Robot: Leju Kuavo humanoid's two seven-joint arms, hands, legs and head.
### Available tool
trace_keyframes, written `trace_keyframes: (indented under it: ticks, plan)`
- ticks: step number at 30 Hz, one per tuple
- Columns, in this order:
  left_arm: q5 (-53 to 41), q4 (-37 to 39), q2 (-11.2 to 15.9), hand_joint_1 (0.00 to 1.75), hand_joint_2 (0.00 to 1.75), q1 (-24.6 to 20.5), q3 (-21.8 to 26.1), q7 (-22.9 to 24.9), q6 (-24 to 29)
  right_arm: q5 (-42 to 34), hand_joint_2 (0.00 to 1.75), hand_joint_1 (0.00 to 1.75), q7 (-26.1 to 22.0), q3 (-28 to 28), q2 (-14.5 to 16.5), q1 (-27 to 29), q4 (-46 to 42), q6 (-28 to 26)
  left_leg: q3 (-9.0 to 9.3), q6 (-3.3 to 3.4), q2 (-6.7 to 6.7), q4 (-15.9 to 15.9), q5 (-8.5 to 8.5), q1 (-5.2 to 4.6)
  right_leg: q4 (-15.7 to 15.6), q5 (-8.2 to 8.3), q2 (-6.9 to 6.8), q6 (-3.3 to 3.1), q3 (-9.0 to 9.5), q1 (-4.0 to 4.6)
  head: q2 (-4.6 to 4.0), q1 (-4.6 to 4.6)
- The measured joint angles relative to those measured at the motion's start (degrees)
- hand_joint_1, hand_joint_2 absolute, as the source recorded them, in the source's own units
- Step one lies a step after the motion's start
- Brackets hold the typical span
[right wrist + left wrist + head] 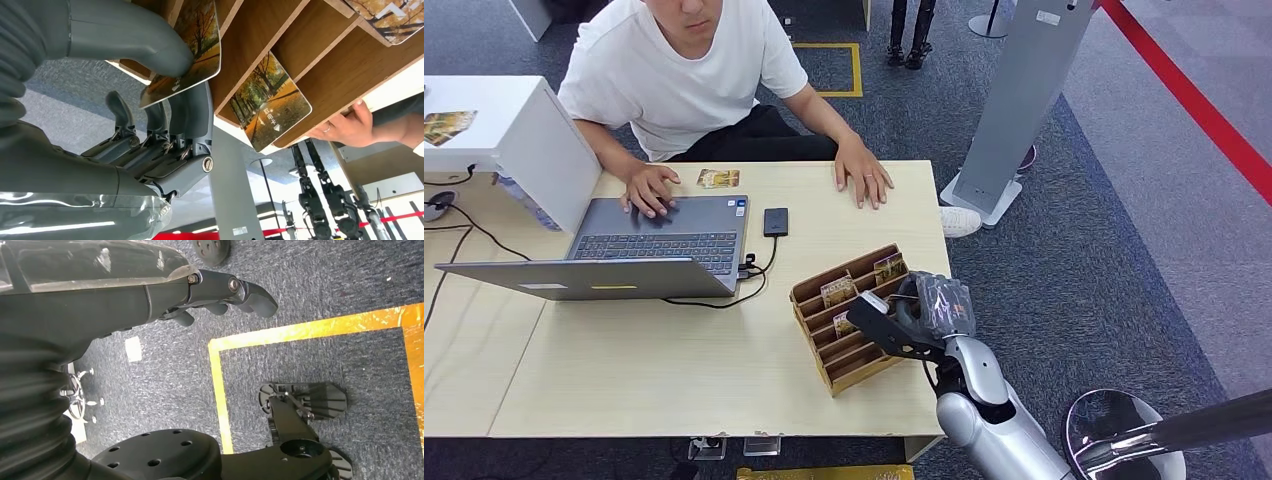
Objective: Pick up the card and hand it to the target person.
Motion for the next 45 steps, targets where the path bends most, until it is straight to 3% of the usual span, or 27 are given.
trace_keyframes:
  ticks: [12, 17, 24, 27, 30, 37, 45]
  plan:
    - [-0.5, 0.0, 0.0, 0.0, 1.75, 0.0, 0.0, 0.0, 0.2, -0.6, 1.75, 1.41, -0.6, 0.0, 0.0, 0.2, 0.0, -0.8, -0.01, 0.0, 0.0, 0.0, 0.0, 0.0, 0.0, 0.0, 0.0, 0.0, 0.0, 0.0, 0.0, -0.01]
    - [-0.5, 0.0, 0.0, 0.0, 1.75, 0.1, 0.0, -0.1, 0.2, -1.6, 1.75, 1.41, -4.3, -0.1, 0.0, 1.0, -0.2, -5.2, -0.01, 0.0, 0.0, 0.0, 0.0, 0.0, 0.0, 0.0, 0.0, 0.0, -0.01, 0.0, 0.0, 0.0]
    - [-0.5, 0.0, 0.0, 0.0, 1.75, 0.2, 0.0, -1.1, 0.6, -3.3, 1.75, 1.41, -20.4, -0.5, 0.0, 3.0, -3.8, -21.1, 0.01, 0.0, 0.0, 0.0, 0.0, 0.0, 0.0, 0.0, 0.0, 0.0, -0.01, 0.0, 0.0, -0.04]
    - [-0.6, 0.0, 0.0, 0.0, 1.75, 0.2, 0.0, -1.2, 0.7, -2.0, 1.75, 1.41, -27.8, -1.5, 0.2, 4.7, -6.4, -23.7, 0.0, 0.0, 0.0, 0.0, 0.0, 0.0, 0.0, 0.0, 0.0, 0.0, -0.01, 0.0, 0.0, 0.01]
    - [-0.6, 0.0, -0.1, 0.0, 1.75, 0.2, 0.0, -1.3, 0.7, -1.9, 1.75, 1.41, -32.3, -2.5, 0.8, 6.0, -8.5, -24.0, -0.01, 0.0, 0.0, 0.0, 0.0, 0.0, 0.0, 0.0, 0.0, 0.0, 0.0, 0.0, 0.0, -0.02]
    - [-1.5, 0.0, -0.1, 0.0, 1.75, 0.0, 0.0, -1.1, -0.2, -4.0, 1.75, 1.41, -27.7, -2.1, 0.9, 4.9, -9.4, -20.1, -0.01, 0.0, 0.0, 0.0, 0.01, 0.0, 0.0, 0.02, 0.01, 0.0, 0.02, 0.0, 0.0, 0.03]
    - [-3.6, 0.0, -0.6, 0.0, 1.75, -1.2, -0.1, 0.5, -1.7, 0.0, 1.75, 1.41, -19.4, 1.5, 2.2, -4.3, -5.0, -9.1, -0.04, 0.01, 0.0, 0.0, 0.04, 0.0, 0.0, 0.05, 0.0, 0.0, 0.0, 0.0, 0.0, -0.03]
